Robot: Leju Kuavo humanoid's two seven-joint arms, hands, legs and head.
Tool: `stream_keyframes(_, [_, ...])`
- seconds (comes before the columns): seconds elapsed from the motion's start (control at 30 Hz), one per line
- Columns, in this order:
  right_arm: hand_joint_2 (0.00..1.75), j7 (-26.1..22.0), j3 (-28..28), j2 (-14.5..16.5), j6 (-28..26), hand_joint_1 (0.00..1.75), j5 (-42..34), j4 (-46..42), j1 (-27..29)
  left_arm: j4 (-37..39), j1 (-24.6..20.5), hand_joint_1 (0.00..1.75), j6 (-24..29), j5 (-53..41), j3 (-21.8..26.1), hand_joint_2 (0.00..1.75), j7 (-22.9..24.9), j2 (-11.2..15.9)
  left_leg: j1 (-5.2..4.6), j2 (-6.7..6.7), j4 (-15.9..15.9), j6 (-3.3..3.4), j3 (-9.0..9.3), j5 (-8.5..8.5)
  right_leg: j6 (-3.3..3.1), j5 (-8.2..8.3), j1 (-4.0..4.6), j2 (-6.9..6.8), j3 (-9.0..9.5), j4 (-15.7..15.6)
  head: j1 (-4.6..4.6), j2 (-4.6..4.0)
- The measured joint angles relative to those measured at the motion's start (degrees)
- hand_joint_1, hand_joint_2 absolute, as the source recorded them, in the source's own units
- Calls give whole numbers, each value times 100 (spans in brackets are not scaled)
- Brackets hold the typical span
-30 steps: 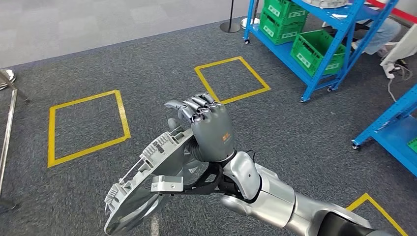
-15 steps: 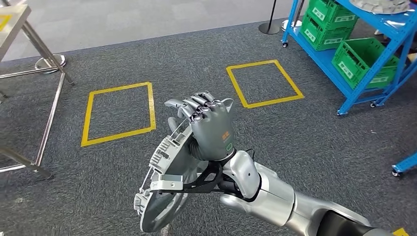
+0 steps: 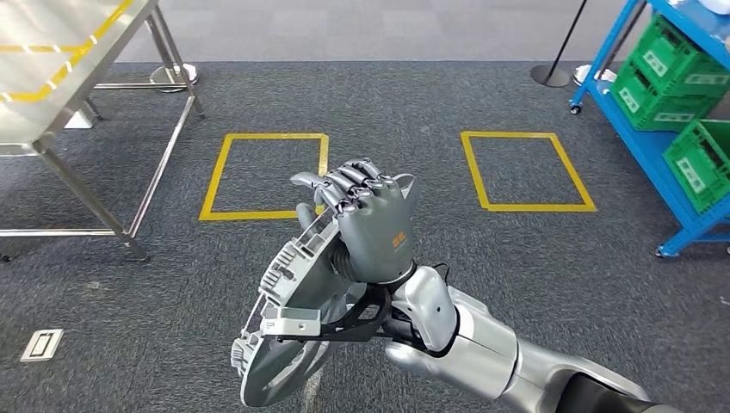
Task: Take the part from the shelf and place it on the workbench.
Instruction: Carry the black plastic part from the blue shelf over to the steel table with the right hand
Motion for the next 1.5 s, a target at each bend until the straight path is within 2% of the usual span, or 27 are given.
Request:
stream_keyframes(0.07, [175,5,-4,-7,3,175,4,-5,41,1,-8,0,-8,-17,0,175,3,-6,4,-185,11,5,-16,6,20,-175,-8,71,-320,592,4,0])
stream_keyframes(0.1, [175,6,-4,-9,5,175,4,-6,57,3,-3,0,-13,-22,0,175,8,-7,10,-278,22,0,-19,6,24,-96,-15,79,-351,605,5,0])
stream_keyframes(0.17, [175,6,-6,-10,5,175,4,-11,65,6,2,0,-18,-30,0,175,16,-9,29,-458,56,-34,-23,3,28,320,-46,157,-87,-26,7,0])
stream_keyframes(0.23, [175,5,-10,-11,2,175,4,-17,62,5,-6,0,-19,-40,0,175,22,-9,38,-616,95,-109,-50,0,9,601,-64,353,223,-729,5,1])
stream_keyframes(0.3, [175,7,-13,-13,-2,175,2,-21,53,4,-4,0,-21,-56,0,175,33,-9,43,-725,84,-200,-90,23,-57,634,-37,426,292,-932,5,0])
stream_keyframes(0.37, [175,13,-16,-9,6,175,-7,-27,26,8,15,0,-24,-79,0,175,49,-5,57,-779,51,-279,-133,55,-156,683,-31,309,301,-967,8,-1])
stream_keyframes(0.43, [175,15,-20,-1,44,175,-23,-41,-16,9,16,0,-29,-100,0,175,62,-2,45,-539,266,-323,-263,-93,-252,735,-46,176,313,-1015,-14,0])
stream_keyframes(0.5, [175,11,-24,2,86,175,-42,-55,-37,7,-7,0,-37,-108,0,175,64,-3,35,-189,940,-348,-568,-474,-306,749,-30,27,308,-1033,-38,1])
stream_keyframes(0.57, [175,9,-26,2,102,175,-54,-58,-38,8,-19,0,-44,-110,0,175,65,-3,42,-80,1611,-371,-861,-743,-320,740,-12,-135,307,-1032,-42,1])
stream_keyframes(0.6, [175,9,-26,3,102,175,-56,-58,-39,8,-18,0,-45,-110,0,175,67,-1,44,-64,1682,-376,-877,-728,-320,735,-9,-215,309,-1031,-42,1])
stream_keyframes(0.67, [175,11,-26,3,102,175,-57,-58,-47,7,-17,0,-47,-113,0,175,70,9,45,33,1149,-382,-562,-444,-302,719,-11,-370,318,-1022,-42,0])
stream_keyframes(0.73, [175,14,-27,3,102,175,-57,-61,-60,2,-33,0,-48,-119,0,175,64,13,32,301,388,-337,-142,-180,-247,682,8,-499,326,-994,-37,0])
stream_keyframes(0.77, [175,10,-31,3,102,175,-56,-62,-66,-1,-41,0,-48,-121,0,175,60,9,22,388,181,-296,-32,-121,-208,662,21,-553,335,-982,-29,-1])
stream_keyframes(0.8, [175,7,-34,4,100,175,-58,-64,-72,-3,-45,0,-49,-120,0,175,54,6,10,410,119,-246,-13,-108,-166,647,34,-611,348,-978,-22,-1])
stream_keyframes(0.87, [175,-11,-41,13,96,175,-68,-64,-87,-3,-31,0,-47,-107,0,175,50,5,9,261,112,-156,-37,-81,-81,628,24,-696,388,-986,-15,0])
stream_keyframes(0.93, [175,-30,-43,21,90,175,-87,-61,-121,-2,-18,0,-31,-88,1,175,49,4,32,119,81,-78,-35,-41,-7,490,-7,-459,344,-822,-5,1])
stream_keyframes(1.0, [175,-37,-44,22,85,175,-112,-51,-150,-2,-28,0,-11,-73,1,175,41,-5,48,-27,68,-30,-40,-10,28,132,-22,-79,71,-209,15,0])
stream_keyframes(1.07, [175,-36,-44,22,83,175,-126,-34,-156,-2,-31,0,-6,-63,2,175,35,-16,44,-201,76,-16,-61,-1,26,-153,-17,48,-292,513,26,-1])
stream_keyframes(1.1, [175,-36,-44,22,84,175,-128,-25,-156,-1,-23,0,-7,-61,2,175,35,-20,42,-292,82,-18,-68,1,15,-143,-16,60,-379,650,28,-1])
stream_keyframes(1.13, [175,-36,-44,22,84,175,-128,-19,-158,-1,-16,0,-7,-59,2,175,35,-20,42,-382,90,-22,-70,4,-1,-18,-16,73,-356,560,29,-1])
stream_keyframes(1.17, [175,-36,-44,22,85,175,-129,-15,-163,0,-12,0,-6,-58,2,175,35,-19,42,-473,97,-30,-70,8,-24,196,-17,117,-219,239,31,0])
stream_keyframes(1.23, [175,-36,-44,23,85,175,-130,-14,-178,-1,-17,0,-5,-57,2,175,35,-25,43,-642,106,-67,-81,23,-85,576,-11,386,141,-580,31,0])
stream_keyframes(1.3, [175,-32,-44,23,78,175,-131,-13,-197,-1,-23,0,-10,-66,2,175,40,-32,54,-781,93,-140,-120,54,-135,705,15,562,298,-970,30,1])
stream_keyframes(1.37, [175,-15,-45,28,74,175,-133,-13,-212,2,-19,0,-15,-90,2,175,75,-27,62,-898,56,-223,-161,97,-184,733,23,455,294,-995,31,0])
stream_keyframes(1.4, [175,-7,-45,40,80,175,-133,-13,-220,4,-14,0,-16,-102,2,175,102,-23,55,-840,63,-249,-183,97,-217,755,12,386,301,-1020,28,0])
stream_keyframes(1.43, [175,-2,-47,55,86,175,-132,-14,-228,5,-14,0,-14,-109,2,175,128,-21,41,-683,140,-274,-234,41,-256,775,-2,309,309,-1048,14,0])
stream_keyframes(1.5, [175,-1,-50,80,103,175,-127,-16,-238,7,-36,0,-10,-114,2,175,155,-22,26,-247,667,-321,-486,-279,-315,791,-8,136,320,-1080,-14,0])
